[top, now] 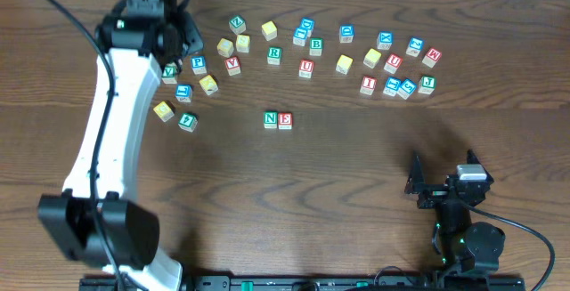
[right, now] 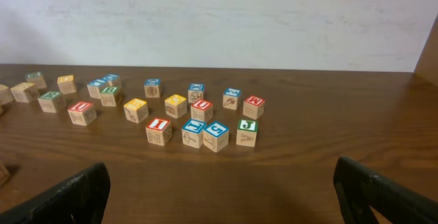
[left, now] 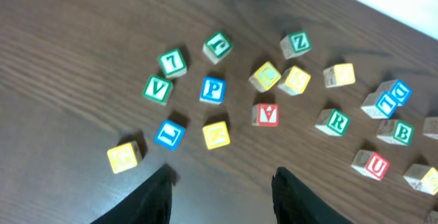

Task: Spell out NEURIPS
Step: 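Move the left gripper toward the red U block near the top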

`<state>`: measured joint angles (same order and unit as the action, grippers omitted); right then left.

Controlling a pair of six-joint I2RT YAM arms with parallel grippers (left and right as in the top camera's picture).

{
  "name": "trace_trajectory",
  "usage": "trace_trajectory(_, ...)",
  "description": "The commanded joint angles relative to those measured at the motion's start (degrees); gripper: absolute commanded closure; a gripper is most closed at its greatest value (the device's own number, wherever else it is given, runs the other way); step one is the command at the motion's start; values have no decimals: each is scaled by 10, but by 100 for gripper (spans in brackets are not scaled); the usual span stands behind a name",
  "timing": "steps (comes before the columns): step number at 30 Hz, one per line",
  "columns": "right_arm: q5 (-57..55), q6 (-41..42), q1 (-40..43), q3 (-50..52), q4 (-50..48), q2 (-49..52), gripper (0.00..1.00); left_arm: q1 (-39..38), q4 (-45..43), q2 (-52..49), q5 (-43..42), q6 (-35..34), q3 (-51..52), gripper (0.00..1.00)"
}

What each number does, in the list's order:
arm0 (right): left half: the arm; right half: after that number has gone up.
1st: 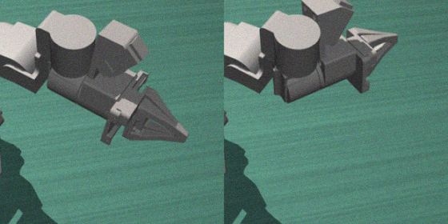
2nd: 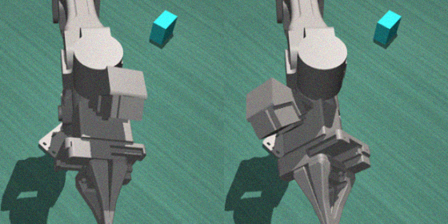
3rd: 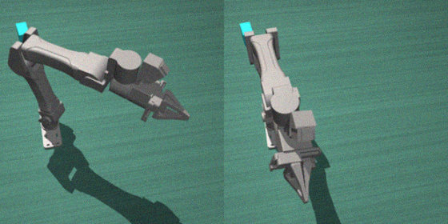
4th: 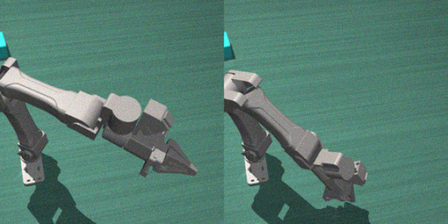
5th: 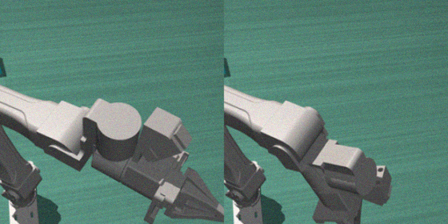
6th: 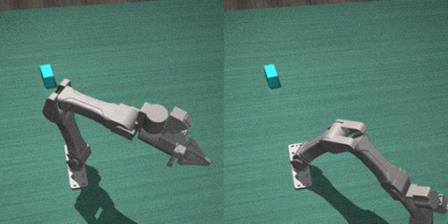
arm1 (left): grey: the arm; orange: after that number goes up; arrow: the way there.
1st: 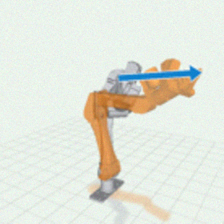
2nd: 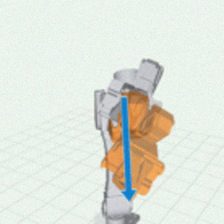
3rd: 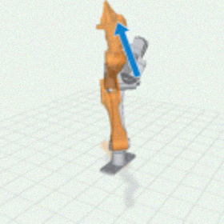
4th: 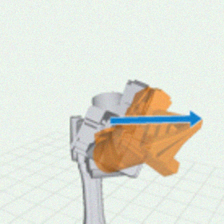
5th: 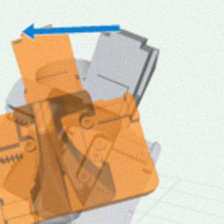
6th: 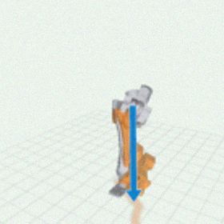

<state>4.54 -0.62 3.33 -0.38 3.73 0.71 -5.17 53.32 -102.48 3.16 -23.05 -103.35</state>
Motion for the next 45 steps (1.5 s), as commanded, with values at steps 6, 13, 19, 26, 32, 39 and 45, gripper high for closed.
trace_trajectory(6,3,5,3,1,2,-3,1,-70,13,-98,3,25,-107,53)
trace_trajectory(13,3,5,3,1,2,-3,1,-142,-46,-162,3,29,-107,48)
trace_trajectory(19,3,5,3,1,2,-3,1,-183,-90,-229,3,37,-107,41)
trace_trajectory(26,3,5,3,1,2,-3,1,-210,-147,-266,3,42,-107,35)
trace_trajectory(32,3,5,3,1,2,-3,1,-222,-176,-293,3,42,-107,32)
trace_trajectory(39,3,5,3,1,2,-3,1,-234,-180,-302,3,42,-106,31)
trace_trajectory(45,3,5,3,1,2,-3,1,-235,-181,-302,3,42,-106,32)
